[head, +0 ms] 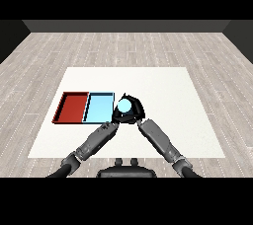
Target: Pick the blue can and put it in the blue box
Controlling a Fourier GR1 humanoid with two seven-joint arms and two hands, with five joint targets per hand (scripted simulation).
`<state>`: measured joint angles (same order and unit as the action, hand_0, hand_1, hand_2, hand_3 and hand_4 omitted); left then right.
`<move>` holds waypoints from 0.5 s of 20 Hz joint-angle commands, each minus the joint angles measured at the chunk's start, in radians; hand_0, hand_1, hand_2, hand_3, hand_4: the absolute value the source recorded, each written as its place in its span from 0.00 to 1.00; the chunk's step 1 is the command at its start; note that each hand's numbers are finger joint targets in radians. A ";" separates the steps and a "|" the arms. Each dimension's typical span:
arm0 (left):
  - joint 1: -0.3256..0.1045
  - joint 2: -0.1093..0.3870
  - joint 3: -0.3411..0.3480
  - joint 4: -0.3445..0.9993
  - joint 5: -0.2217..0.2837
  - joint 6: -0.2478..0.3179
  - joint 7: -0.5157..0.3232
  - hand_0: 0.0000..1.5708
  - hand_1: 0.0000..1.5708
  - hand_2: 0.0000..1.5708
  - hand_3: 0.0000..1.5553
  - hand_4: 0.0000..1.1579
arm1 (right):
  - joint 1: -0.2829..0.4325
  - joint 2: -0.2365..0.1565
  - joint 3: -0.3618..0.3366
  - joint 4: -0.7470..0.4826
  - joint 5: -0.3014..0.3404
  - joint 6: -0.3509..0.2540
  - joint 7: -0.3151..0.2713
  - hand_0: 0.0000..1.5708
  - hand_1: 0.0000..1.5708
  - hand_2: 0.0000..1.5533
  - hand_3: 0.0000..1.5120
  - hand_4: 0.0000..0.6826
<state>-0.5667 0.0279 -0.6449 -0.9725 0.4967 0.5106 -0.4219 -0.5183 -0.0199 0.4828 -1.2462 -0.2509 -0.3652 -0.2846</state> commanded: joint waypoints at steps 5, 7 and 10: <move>-0.063 -0.027 -0.023 0.044 0.032 0.144 0.071 1.00 1.00 1.00 0.95 0.98 | 0.003 0.019 0.066 -0.020 -0.051 -0.041 -0.027 0.91 0.91 0.94 0.91 0.77; -0.096 -0.026 -0.025 0.074 0.044 0.145 0.070 1.00 1.00 0.99 0.94 0.97 | 0.036 0.016 -0.003 -0.036 -0.016 0.026 -0.020 0.90 0.90 0.94 0.91 0.77; -0.041 -0.027 0.012 0.056 -0.014 0.105 0.062 1.00 1.00 0.99 0.94 0.98 | -0.049 0.019 0.058 0.055 -0.093 -0.034 -0.061 0.91 0.91 0.94 0.91 0.78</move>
<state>-0.5834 0.0289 -0.6522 -0.9453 0.4951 0.5973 -0.3795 -0.5340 -0.0263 0.5014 -1.2216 -0.2882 -0.3800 -0.3247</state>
